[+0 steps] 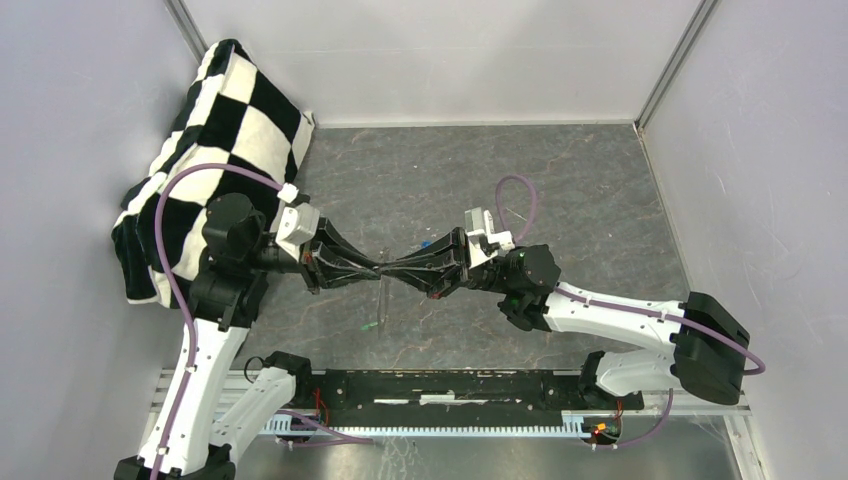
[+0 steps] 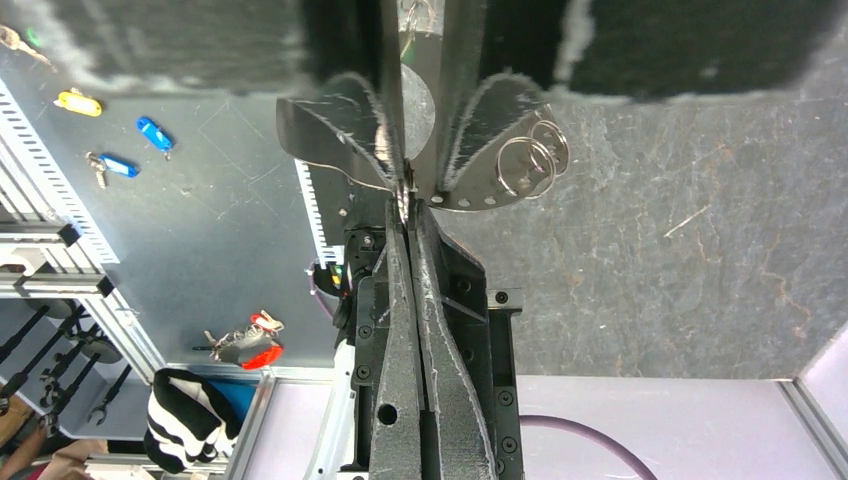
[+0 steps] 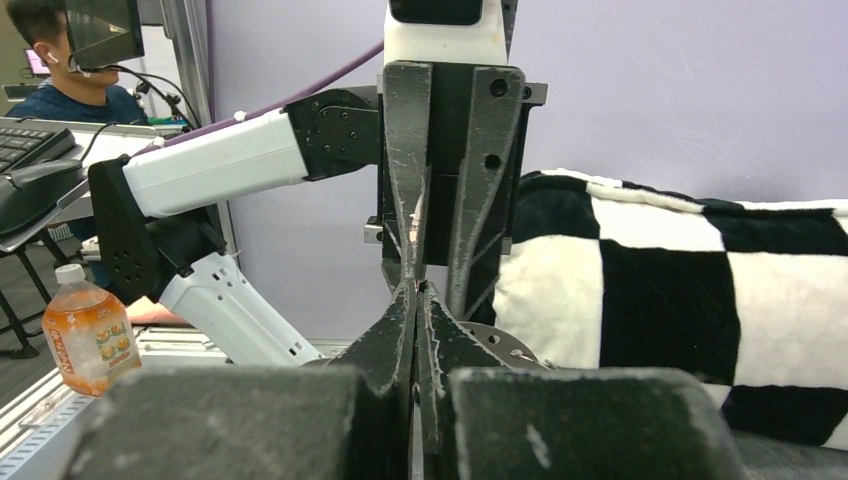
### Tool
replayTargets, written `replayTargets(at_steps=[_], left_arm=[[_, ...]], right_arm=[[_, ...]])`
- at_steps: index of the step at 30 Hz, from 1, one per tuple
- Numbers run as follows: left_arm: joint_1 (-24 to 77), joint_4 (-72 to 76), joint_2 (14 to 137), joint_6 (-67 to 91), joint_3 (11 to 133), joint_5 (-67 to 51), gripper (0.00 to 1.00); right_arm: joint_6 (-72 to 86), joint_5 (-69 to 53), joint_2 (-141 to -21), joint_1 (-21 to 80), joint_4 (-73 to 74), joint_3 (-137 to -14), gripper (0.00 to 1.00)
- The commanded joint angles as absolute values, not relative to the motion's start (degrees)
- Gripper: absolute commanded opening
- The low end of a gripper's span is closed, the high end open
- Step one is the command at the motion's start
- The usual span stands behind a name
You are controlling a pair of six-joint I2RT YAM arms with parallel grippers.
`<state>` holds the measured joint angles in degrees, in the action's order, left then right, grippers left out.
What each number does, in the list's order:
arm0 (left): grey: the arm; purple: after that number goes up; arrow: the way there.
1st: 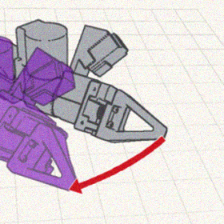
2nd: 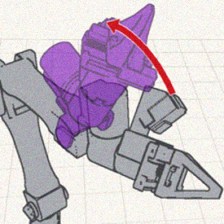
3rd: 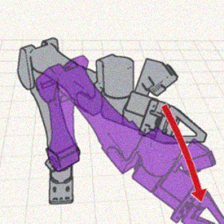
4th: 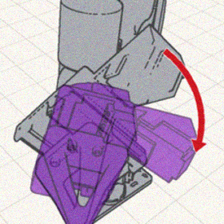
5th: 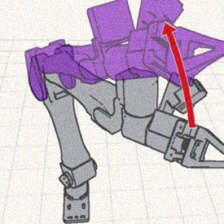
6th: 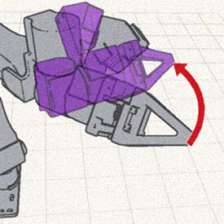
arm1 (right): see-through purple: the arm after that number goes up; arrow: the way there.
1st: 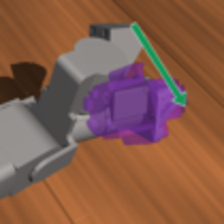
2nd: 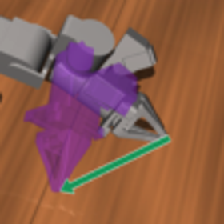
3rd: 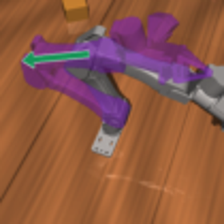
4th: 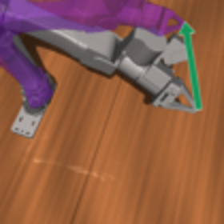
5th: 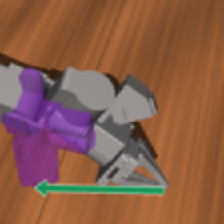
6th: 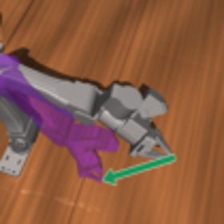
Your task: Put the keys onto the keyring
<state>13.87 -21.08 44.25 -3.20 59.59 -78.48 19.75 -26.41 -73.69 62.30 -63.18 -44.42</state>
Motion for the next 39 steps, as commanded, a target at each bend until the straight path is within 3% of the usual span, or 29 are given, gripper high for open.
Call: replayTargets(at_steps=[1, 4, 9, 11, 14, 17, 21, 26, 39], left_arm=[[14.0, -22.0, 44.1, -4.4, 60.6, -78.7, 0.18], [14.0, -25.7, 43.7, -8.0, 60.8, -77.6, 0.05], [14.0, -27.1, 43.4, -9.4, 61.0, -75.6, 0.02], [14.0, -27.1, 43.4, -9.4, 61.5, -74.9, 0.02], [14.0, -29.8, 43.4, -12.3, 62.4, -75.0, 0.02], [14.0, -37.3, 43.4, -22.6, 63.6, -74.3, 0.02], [14.0, -42.5, 44.1, -29.1, 64.8, -72.9, 0.02], [14.1, -51.1, 46.7, -37.4, 67.5, -71.7, 0.02], [14.5, -52.8, 47.3, -40.3, 68.3, -70.1, 0.02]], right_arm=[[18.0, -25.2, -73.4, 63.3, -65.1, -45.6, 0.01], [17.1, -23.8, -71.9, 63.4, -64.9, -44.5, 0.01], [16.4, -22.7, -70.0, 63.4, -65.5, -42.5, 0.01], [16.1, -24.3, -69.5, 63.3, -62.6, -43.0, 0.13], [12.4, -27.8, -67.4, 62.5, -51.5, -45.4, 0.41], [4.4, -33.5, -66.6, 60.6, -31.7, -53.3, 0.49], [-9.7, -37.8, -70.3, 60.3, -2.9, -68.0, 0.51], [-18.2, -38.2, -76.4, 60.2, 16.8, -80.6, 0.46], [-20.7, -37.8, -81.9, 60.3, 26.5, -89.9, 0.38]])
